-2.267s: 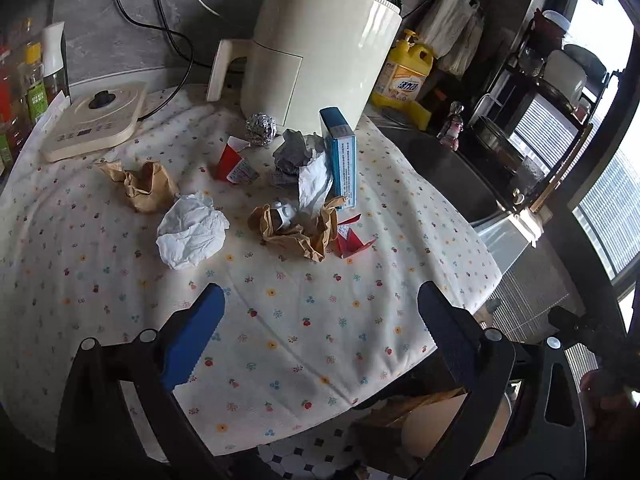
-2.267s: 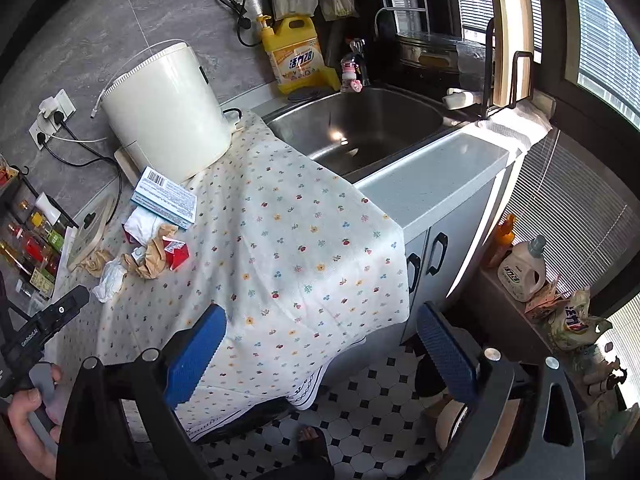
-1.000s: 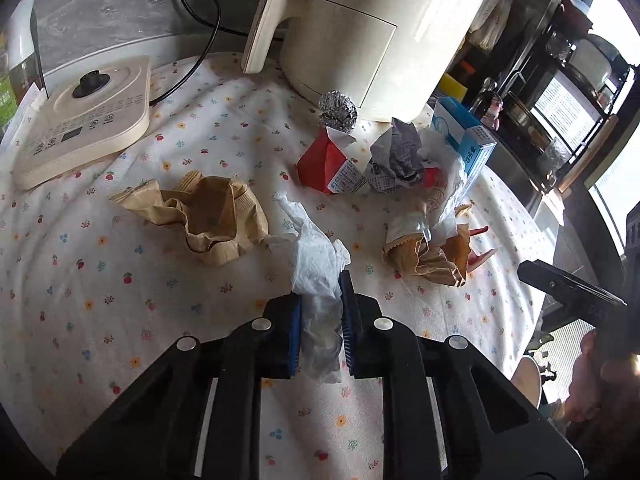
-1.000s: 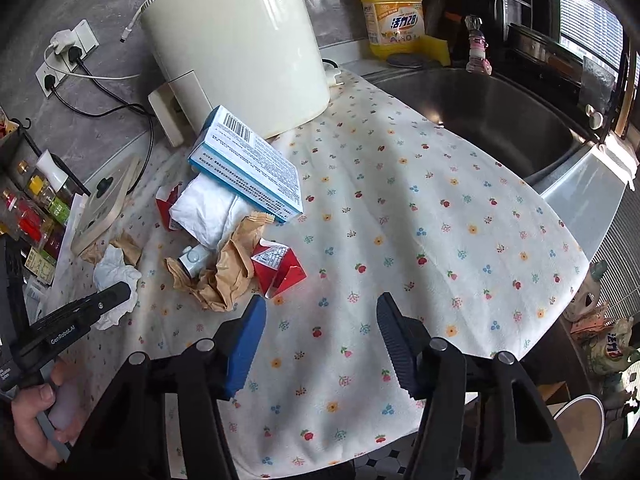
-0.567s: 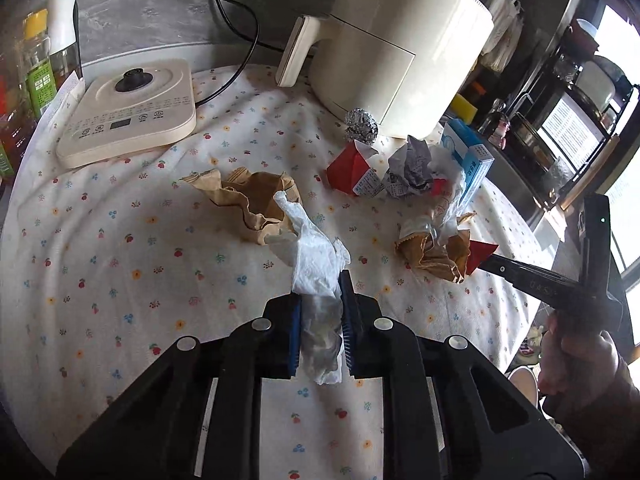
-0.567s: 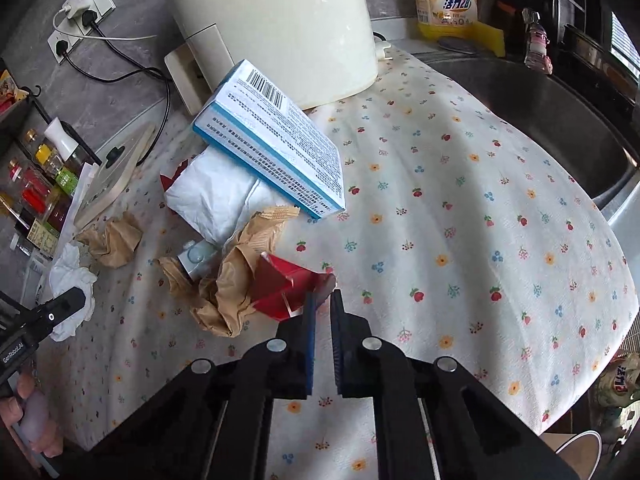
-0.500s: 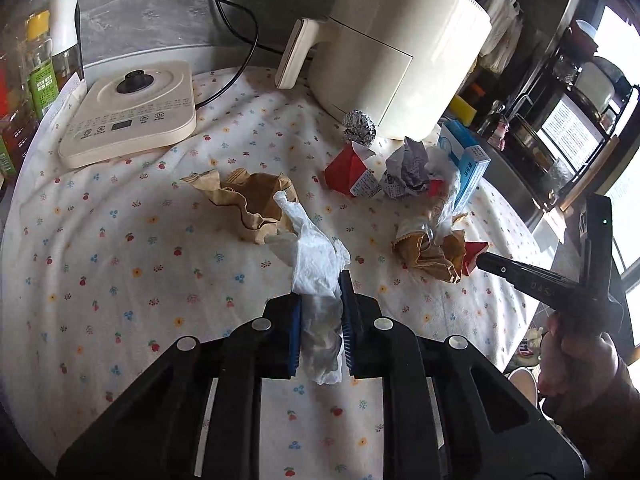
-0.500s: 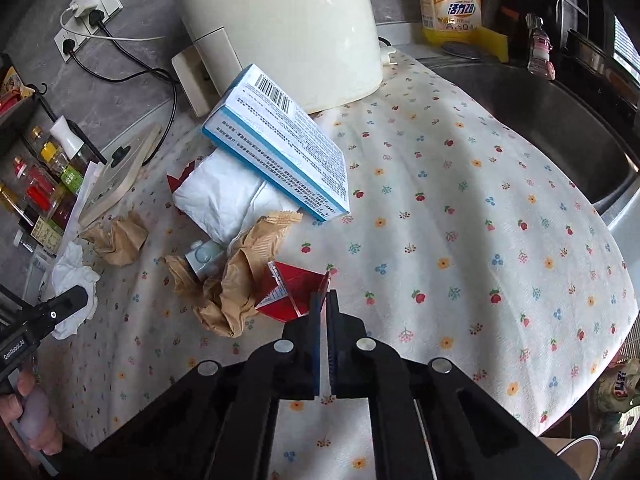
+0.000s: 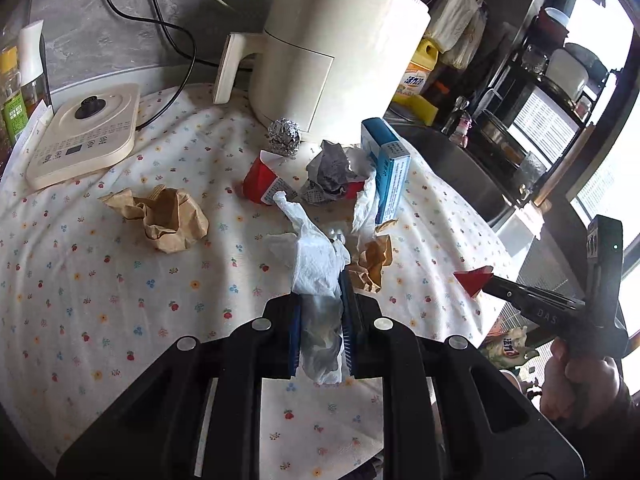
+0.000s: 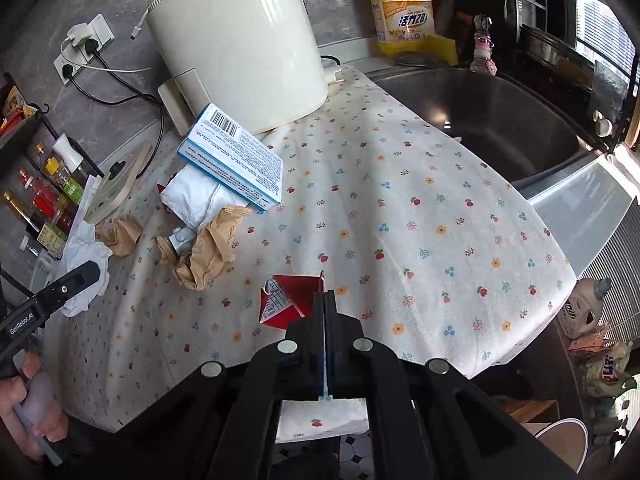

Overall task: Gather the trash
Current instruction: 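Carry the tissue with the left tool to the white bin and release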

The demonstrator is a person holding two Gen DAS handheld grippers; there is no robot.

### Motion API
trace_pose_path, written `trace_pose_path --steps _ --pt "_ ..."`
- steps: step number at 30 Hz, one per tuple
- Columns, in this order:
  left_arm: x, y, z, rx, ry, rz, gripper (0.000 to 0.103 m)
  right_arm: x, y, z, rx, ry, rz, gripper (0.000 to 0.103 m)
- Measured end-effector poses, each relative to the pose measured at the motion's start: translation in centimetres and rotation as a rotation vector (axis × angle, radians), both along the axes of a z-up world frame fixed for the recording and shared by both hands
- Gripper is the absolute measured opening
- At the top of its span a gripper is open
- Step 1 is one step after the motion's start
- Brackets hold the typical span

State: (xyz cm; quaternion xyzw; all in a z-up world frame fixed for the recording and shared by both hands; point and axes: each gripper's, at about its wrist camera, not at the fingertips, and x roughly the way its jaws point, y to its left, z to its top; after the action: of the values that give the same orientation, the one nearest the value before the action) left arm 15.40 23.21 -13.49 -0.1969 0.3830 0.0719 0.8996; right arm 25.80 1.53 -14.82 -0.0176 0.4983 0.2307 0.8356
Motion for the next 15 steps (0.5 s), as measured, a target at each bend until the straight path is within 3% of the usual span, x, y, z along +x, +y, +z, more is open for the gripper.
trace_pose_path --steps 15 --pt "4.5 -12.9 0.7 -0.010 -0.007 -0.233 0.017 -3.5 -16.0 2.8 -0.002 -0.016 -0.247 0.002"
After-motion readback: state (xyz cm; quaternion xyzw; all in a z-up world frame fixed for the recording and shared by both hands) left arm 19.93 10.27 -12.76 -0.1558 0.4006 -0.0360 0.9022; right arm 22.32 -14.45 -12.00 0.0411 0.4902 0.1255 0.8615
